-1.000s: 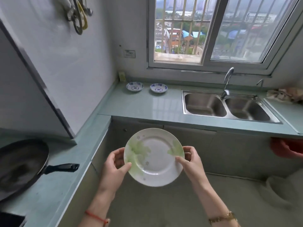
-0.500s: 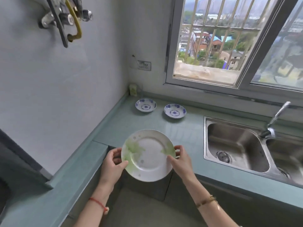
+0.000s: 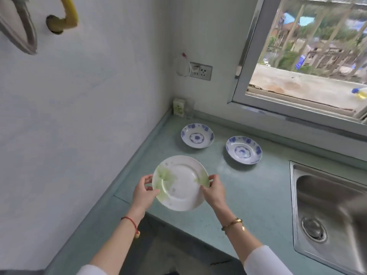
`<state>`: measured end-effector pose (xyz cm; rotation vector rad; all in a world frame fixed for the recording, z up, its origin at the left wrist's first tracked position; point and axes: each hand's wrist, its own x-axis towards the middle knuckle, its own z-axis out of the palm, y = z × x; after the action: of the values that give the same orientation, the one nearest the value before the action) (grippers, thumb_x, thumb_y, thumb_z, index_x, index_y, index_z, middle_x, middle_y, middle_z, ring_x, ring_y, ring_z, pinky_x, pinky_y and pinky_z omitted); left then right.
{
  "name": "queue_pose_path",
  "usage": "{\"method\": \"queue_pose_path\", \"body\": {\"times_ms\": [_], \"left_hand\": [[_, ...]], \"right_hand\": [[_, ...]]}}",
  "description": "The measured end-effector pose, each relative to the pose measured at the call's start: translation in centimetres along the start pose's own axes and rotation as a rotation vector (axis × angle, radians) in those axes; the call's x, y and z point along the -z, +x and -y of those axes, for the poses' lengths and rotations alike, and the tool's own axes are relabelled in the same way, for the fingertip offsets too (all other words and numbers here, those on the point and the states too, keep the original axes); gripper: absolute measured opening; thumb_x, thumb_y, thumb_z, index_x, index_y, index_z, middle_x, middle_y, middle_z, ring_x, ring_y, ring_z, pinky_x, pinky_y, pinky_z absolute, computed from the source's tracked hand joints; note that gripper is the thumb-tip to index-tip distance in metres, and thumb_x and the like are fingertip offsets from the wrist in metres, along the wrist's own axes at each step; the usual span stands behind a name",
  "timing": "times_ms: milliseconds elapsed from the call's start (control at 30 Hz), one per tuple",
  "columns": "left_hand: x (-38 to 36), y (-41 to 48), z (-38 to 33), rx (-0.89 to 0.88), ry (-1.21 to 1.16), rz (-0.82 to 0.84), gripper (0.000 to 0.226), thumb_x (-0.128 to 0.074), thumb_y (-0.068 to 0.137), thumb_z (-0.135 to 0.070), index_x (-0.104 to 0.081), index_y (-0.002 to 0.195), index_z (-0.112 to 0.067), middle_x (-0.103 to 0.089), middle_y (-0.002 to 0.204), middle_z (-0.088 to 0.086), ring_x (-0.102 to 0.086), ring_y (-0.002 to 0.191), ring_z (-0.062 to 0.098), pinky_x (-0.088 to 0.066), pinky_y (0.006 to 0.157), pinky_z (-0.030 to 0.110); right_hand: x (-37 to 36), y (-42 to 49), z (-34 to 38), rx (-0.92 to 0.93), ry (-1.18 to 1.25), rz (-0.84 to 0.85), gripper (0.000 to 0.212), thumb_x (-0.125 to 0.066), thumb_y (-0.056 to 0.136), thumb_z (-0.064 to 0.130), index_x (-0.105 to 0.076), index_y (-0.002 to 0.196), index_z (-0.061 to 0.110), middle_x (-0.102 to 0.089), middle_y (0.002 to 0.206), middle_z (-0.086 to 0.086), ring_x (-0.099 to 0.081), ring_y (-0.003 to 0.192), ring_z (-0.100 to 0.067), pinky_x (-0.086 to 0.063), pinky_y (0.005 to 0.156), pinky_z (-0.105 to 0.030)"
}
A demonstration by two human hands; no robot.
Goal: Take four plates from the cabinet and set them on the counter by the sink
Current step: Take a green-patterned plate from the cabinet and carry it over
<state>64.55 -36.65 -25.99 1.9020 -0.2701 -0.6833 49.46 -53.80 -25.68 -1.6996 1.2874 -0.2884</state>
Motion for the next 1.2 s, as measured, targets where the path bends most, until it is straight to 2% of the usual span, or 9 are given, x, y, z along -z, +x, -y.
{"method": "queue_pose_path", "body": {"times_ms": [100, 267, 467, 667, 733, 867, 967, 1100, 1200], "left_hand": [[-0.3, 4.5, 0.5, 0.041, -0.016, 0.036, 0.051, -0.064, 0.087, 0.002, -0.051, 0.132, -0.017, -0.057, 0.125, -0.002, -0.058, 0.095, 0.005, -0.048, 0.071, 0.019], [-0.7, 9.1, 2.0, 0.101, -0.003, 0.085, 0.052, -0.063, 0.09, -0.002, -0.048, 0.137, -0.019, -0.054, 0.131, -0.003, -0.055, 0.109, 0.014, -0.047, 0.084, 0.027], [-0.9, 11.9, 3.4, 0.173, 0.03, 0.098, 0.053, -0.063, 0.09, 0.0, -0.049, 0.139, -0.014, -0.054, 0.136, 0.003, -0.052, 0.111, 0.016, -0.045, 0.09, 0.03], [-0.7, 12.9, 4.3, 0.217, 0.038, 0.1, 0.056, -0.062, 0.088, 0.002, -0.052, 0.14, -0.016, -0.055, 0.136, 0.002, -0.056, 0.113, 0.02, -0.051, 0.101, 0.043], [-0.6, 12.9, 4.6, 0.223, 0.039, 0.108, 0.058, -0.062, 0.088, 0.003, -0.051, 0.142, -0.017, -0.056, 0.136, 0.0, -0.056, 0.113, 0.018, -0.05, 0.102, 0.044], [-0.6, 13.0, 5.1, 0.244, 0.034, 0.135, 0.063, -0.061, 0.088, 0.002, -0.048, 0.144, -0.024, -0.055, 0.132, -0.009, -0.058, 0.109, 0.012, -0.05, 0.099, 0.038], [-0.6, 13.1, 5.1, 0.237, 0.032, 0.135, 0.064, -0.06, 0.088, 0.003, -0.048, 0.144, -0.027, -0.055, 0.135, -0.008, -0.058, 0.103, 0.005, -0.051, 0.095, 0.035], [-0.5, 12.6, 4.6, 0.246, 0.018, 0.115, 0.067, -0.058, 0.089, 0.001, -0.04, 0.149, -0.023, -0.046, 0.15, -0.001, -0.056, 0.115, 0.016, -0.047, 0.106, 0.045], [0.1, 11.3, 3.8, 0.245, 0.015, 0.028, 0.065, -0.061, 0.09, -0.005, -0.039, 0.149, -0.022, -0.041, 0.153, -0.002, -0.05, 0.118, 0.014, -0.043, 0.109, 0.048]], "right_hand": [[-2.1, 3.4, 0.7, -0.034, -0.03, 0.007, 0.031, -0.06, 0.085, 0.013, -0.052, 0.115, 0.006, -0.063, 0.111, -0.014, -0.062, 0.099, -0.034, -0.053, 0.083, -0.044], [-4.7, 7.4, 0.7, -0.089, -0.07, 0.02, 0.026, -0.057, 0.085, 0.009, -0.051, 0.111, 0.007, -0.063, 0.106, -0.017, -0.062, 0.095, -0.035, -0.053, 0.079, -0.044], [-6.6, 9.7, 0.1, -0.153, -0.145, 0.072, 0.024, -0.058, 0.085, 0.006, -0.05, 0.108, 0.009, -0.058, 0.096, -0.007, -0.058, 0.088, -0.027, -0.054, 0.075, -0.042], [-7.3, 10.4, -0.6, -0.154, -0.165, 0.093, 0.027, -0.059, 0.086, 0.006, -0.049, 0.111, 0.008, -0.056, 0.093, -0.004, -0.055, 0.081, -0.022, -0.046, 0.056, -0.027], [-7.5, 10.3, -0.8, -0.153, -0.169, 0.092, 0.028, -0.059, 0.086, 0.006, -0.05, 0.112, 0.008, -0.057, 0.095, -0.006, -0.055, 0.081, -0.021, -0.044, 0.054, -0.025], [-7.9, 10.2, -1.1, -0.144, -0.194, 0.066, 0.03, -0.059, 0.085, 0.006, -0.05, 0.114, 0.007, -0.061, 0.105, -0.01, -0.056, 0.088, -0.024, -0.048, 0.066, -0.032], [-8.0, 10.3, -1.1, -0.138, -0.207, 0.07, 0.033, -0.06, 0.086, 0.007, -0.05, 0.117, 0.007, -0.06, 0.11, -0.011, -0.055, 0.092, -0.025, -0.048, 0.071, -0.034], [-7.6, 10.0, -1.1, -0.108, -0.255, 0.076, 0.034, -0.061, 0.089, 0.016, -0.049, 0.12, 0.007, -0.059, 0.113, -0.01, -0.058, 0.096, -0.026, -0.05, 0.075, -0.035], [-6.9, 9.5, -0.7, -0.072, -0.241, 0.023, 0.038, -0.057, 0.093, 0.025, -0.048, 0.125, 0.008, -0.057, 0.116, -0.01, -0.058, 0.102, -0.027, -0.049, 0.082, -0.037]]}}
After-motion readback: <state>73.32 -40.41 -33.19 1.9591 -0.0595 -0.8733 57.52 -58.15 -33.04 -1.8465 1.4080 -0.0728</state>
